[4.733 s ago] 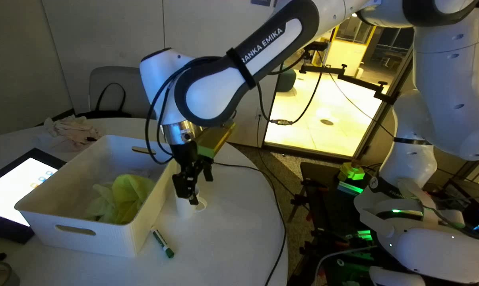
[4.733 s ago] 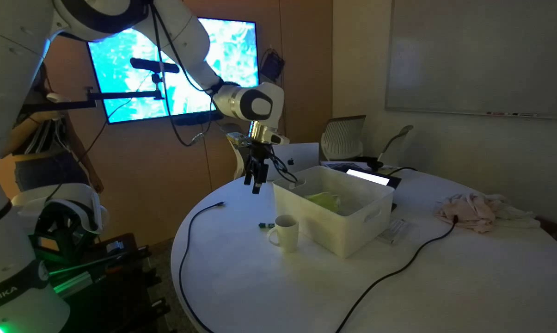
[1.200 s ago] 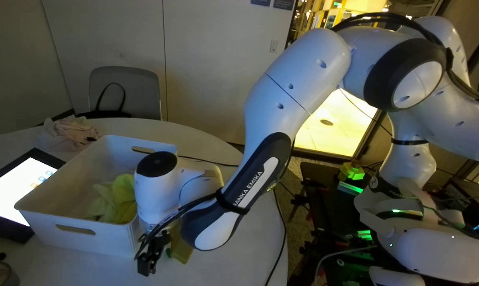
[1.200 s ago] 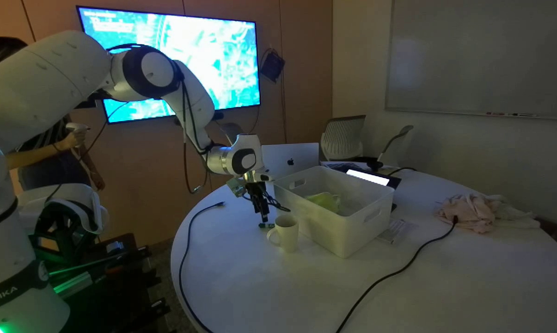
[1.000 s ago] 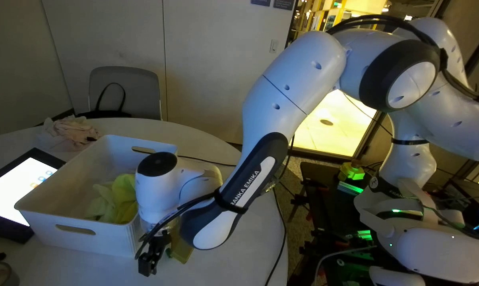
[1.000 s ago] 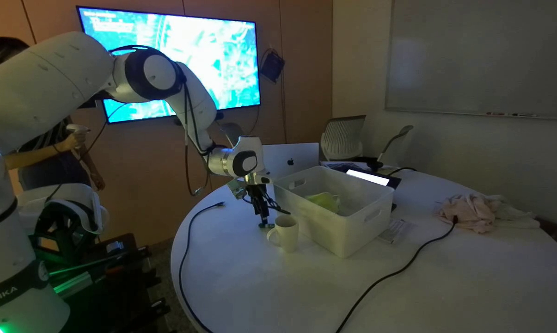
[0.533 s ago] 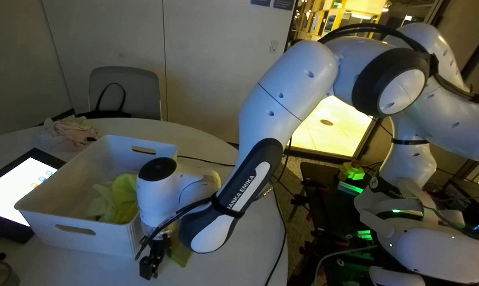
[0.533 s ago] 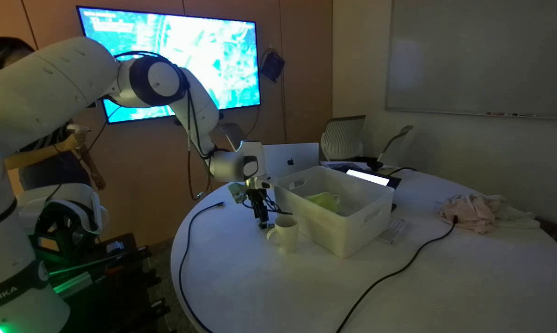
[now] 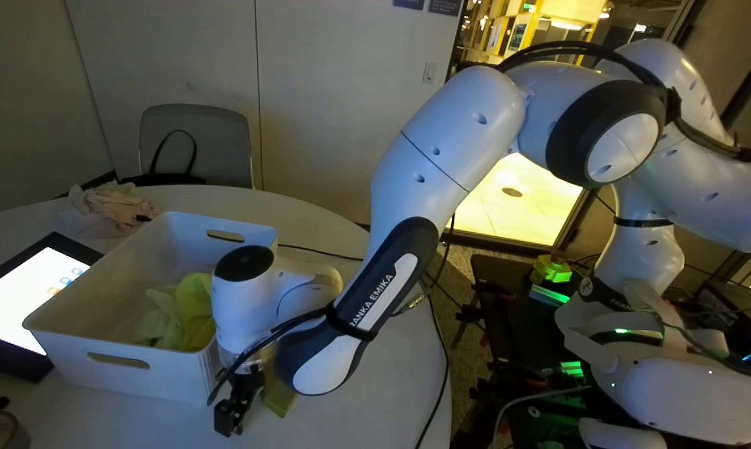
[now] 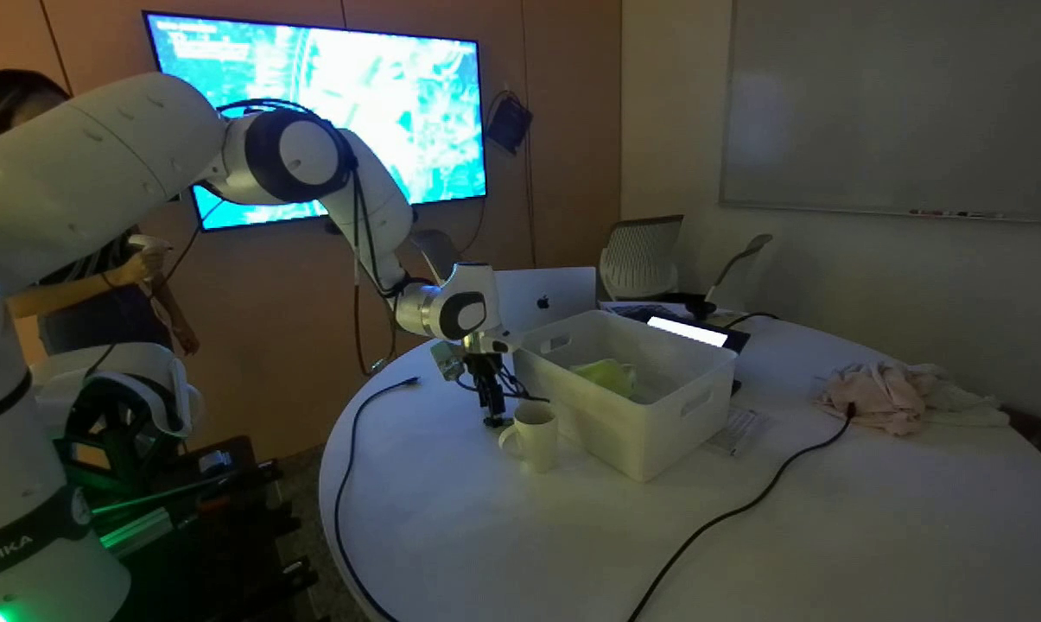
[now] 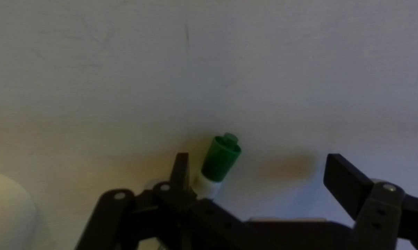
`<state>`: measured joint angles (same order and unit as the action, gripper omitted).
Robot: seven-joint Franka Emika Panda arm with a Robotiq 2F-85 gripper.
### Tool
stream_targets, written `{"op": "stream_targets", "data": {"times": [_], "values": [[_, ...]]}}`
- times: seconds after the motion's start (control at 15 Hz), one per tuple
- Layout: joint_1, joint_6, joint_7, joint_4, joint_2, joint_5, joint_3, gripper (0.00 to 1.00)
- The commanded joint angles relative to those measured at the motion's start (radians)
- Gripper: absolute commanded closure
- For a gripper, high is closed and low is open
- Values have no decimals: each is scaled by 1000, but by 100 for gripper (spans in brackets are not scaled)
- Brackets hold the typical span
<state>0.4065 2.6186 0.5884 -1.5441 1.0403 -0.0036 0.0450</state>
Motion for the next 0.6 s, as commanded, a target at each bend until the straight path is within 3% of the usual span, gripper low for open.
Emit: {"op": "stream_targets", "data": {"times": [0.0, 0.53], "values": [[-21, -12, -17, 53, 30, 33, -17, 0], [-49, -20, -14, 75, 42, 64, -19, 0]]}}
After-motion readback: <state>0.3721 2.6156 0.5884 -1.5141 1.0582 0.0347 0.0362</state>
